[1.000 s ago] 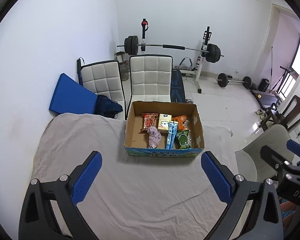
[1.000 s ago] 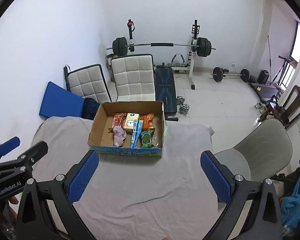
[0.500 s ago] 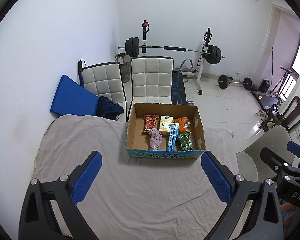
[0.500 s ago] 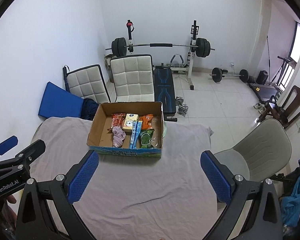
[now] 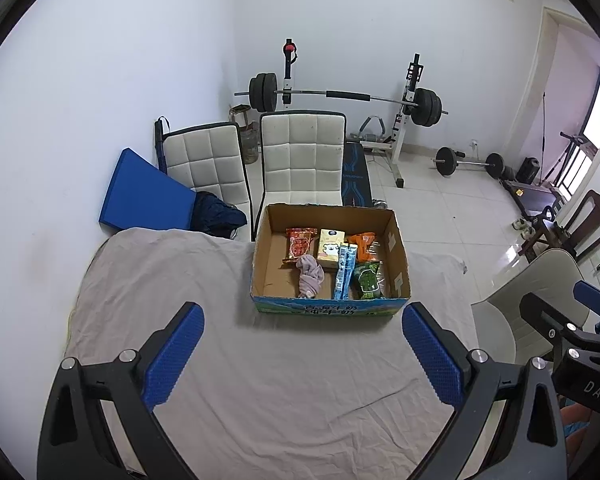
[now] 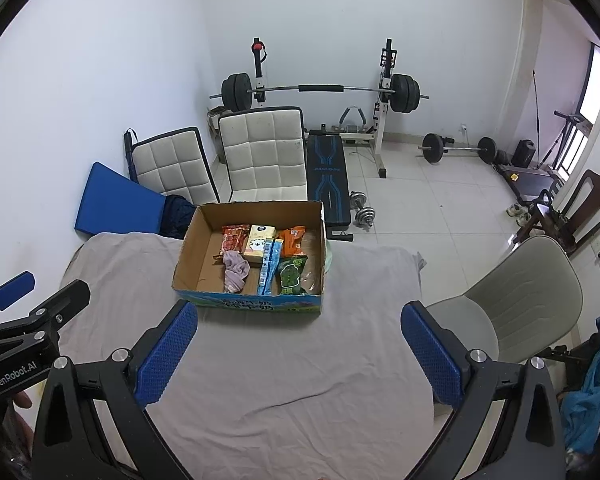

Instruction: Organize soft objects

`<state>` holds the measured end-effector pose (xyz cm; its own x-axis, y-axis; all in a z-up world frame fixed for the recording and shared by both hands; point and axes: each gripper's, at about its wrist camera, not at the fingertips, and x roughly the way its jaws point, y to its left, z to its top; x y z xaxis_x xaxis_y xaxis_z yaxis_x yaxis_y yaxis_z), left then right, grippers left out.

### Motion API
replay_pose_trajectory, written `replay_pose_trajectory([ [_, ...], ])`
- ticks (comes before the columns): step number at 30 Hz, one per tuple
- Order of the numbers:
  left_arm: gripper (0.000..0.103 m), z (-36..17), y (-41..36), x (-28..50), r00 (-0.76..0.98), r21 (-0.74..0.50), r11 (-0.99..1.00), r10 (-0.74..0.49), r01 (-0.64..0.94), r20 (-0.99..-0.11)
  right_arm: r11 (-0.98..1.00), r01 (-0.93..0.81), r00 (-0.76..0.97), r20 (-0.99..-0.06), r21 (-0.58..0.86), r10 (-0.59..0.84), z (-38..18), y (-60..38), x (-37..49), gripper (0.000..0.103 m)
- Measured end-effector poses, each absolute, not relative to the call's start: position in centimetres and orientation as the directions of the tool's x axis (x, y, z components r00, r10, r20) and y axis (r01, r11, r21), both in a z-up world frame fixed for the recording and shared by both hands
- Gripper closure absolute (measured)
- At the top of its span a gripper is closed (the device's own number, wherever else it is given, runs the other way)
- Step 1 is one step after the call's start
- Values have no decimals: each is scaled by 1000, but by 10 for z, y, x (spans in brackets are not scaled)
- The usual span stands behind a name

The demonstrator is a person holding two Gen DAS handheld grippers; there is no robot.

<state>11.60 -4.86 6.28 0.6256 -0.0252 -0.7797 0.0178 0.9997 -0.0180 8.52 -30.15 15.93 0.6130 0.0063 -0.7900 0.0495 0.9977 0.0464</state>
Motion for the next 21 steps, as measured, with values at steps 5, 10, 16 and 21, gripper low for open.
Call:
replay_pose_trajectory([
  [5, 1, 60, -49, 115, 628, -16, 1000, -22, 16, -778, 998, 51, 616, -788, 43, 2, 159, -302, 85, 0],
  [10, 1, 60, -49, 116, 628, -15, 1000, -23, 18, -778, 998, 56, 616, -787, 43, -1, 156, -302, 85, 0],
  [16, 1, 59, -50, 115, 628, -16, 1000, -22, 16, -778, 997, 63, 614, -790, 46, -3, 156, -304, 85, 0],
  [21, 1, 59, -49, 115, 628, -17, 1000, -22, 15, -778, 997, 66, 614, -789, 43, -6, 156, -305, 85, 0],
])
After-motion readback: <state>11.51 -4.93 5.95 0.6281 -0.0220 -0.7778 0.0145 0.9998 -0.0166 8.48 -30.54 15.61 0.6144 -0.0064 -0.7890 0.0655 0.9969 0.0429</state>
